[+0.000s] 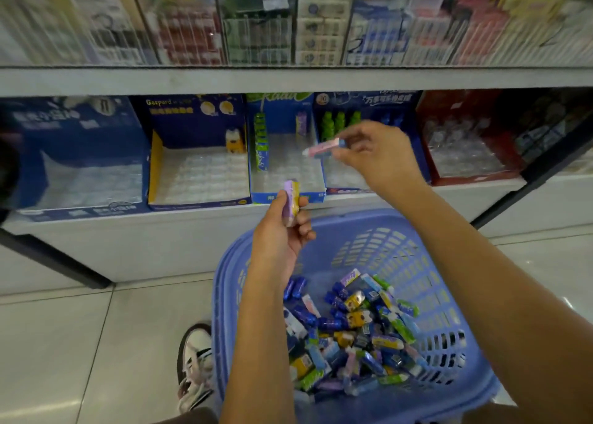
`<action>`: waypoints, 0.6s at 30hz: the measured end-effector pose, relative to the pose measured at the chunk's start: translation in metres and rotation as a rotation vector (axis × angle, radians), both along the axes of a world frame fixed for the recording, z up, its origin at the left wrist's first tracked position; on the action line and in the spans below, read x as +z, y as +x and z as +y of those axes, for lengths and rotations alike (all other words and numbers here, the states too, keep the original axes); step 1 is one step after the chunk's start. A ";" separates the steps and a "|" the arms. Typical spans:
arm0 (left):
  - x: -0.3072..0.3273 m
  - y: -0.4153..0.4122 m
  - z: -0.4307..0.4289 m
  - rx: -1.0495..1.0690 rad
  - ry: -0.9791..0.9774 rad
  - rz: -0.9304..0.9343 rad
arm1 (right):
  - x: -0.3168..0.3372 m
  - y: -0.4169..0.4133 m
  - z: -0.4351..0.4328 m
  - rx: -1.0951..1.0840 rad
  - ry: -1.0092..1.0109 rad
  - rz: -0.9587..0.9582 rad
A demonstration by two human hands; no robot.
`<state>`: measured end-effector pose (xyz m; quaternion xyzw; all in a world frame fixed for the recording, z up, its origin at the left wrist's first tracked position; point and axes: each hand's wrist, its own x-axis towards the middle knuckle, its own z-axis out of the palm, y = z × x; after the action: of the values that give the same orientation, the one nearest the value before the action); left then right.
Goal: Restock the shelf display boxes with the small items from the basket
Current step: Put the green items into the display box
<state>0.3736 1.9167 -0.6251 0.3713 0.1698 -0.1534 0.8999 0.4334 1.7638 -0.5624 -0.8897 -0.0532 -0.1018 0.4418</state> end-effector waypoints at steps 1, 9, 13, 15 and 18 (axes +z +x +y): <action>0.001 0.000 0.002 0.006 0.014 -0.008 | 0.003 0.011 0.008 0.000 -0.025 -0.048; -0.004 0.007 0.016 0.041 0.149 -0.047 | -0.012 0.103 0.057 0.021 -0.449 -0.132; -0.006 0.010 0.015 0.056 0.166 -0.069 | -0.018 0.119 0.055 0.067 -0.484 -0.099; -0.008 0.011 0.013 0.063 0.168 -0.059 | -0.017 0.124 0.056 0.080 -0.528 -0.057; -0.010 0.014 0.012 0.069 0.210 -0.036 | -0.011 0.130 0.059 0.102 -0.545 0.057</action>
<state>0.3875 1.9289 -0.6353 0.4604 0.1813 -0.0970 0.8636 0.5631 1.8226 -0.5731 -0.9744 -0.1110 -0.0362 0.1921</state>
